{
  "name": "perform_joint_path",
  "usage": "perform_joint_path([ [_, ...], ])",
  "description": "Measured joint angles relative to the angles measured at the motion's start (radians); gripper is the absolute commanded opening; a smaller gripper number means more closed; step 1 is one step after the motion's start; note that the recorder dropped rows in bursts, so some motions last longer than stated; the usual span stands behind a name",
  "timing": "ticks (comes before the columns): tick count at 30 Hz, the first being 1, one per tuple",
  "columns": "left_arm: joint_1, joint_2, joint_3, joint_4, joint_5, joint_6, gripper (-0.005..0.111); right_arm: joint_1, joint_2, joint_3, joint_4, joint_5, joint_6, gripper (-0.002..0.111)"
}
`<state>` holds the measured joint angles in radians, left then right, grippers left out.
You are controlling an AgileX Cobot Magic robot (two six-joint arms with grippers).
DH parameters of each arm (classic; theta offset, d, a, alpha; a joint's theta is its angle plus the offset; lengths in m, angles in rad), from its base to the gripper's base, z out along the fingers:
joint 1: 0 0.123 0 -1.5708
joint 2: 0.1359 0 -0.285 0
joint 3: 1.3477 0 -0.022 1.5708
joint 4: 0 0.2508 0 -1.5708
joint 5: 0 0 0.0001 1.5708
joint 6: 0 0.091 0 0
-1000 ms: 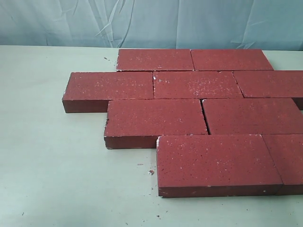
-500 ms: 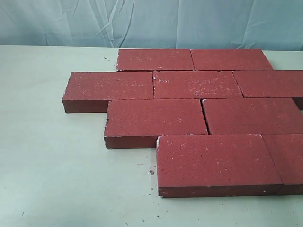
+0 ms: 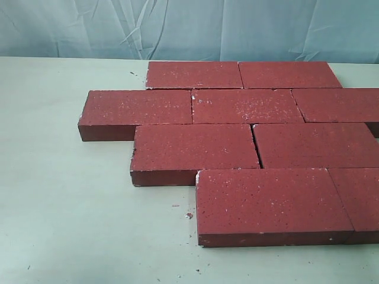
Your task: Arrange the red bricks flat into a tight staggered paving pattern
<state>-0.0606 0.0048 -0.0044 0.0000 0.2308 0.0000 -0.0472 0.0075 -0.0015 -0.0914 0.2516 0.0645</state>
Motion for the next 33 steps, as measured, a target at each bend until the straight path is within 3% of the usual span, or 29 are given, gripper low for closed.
perform_joint_path([
  [33, 0.0, 0.0, 0.0, 0.0, 0.0, 0.0, 0.0, 0.0, 0.0, 0.0, 0.017, 0.058, -0.02, -0.001],
])
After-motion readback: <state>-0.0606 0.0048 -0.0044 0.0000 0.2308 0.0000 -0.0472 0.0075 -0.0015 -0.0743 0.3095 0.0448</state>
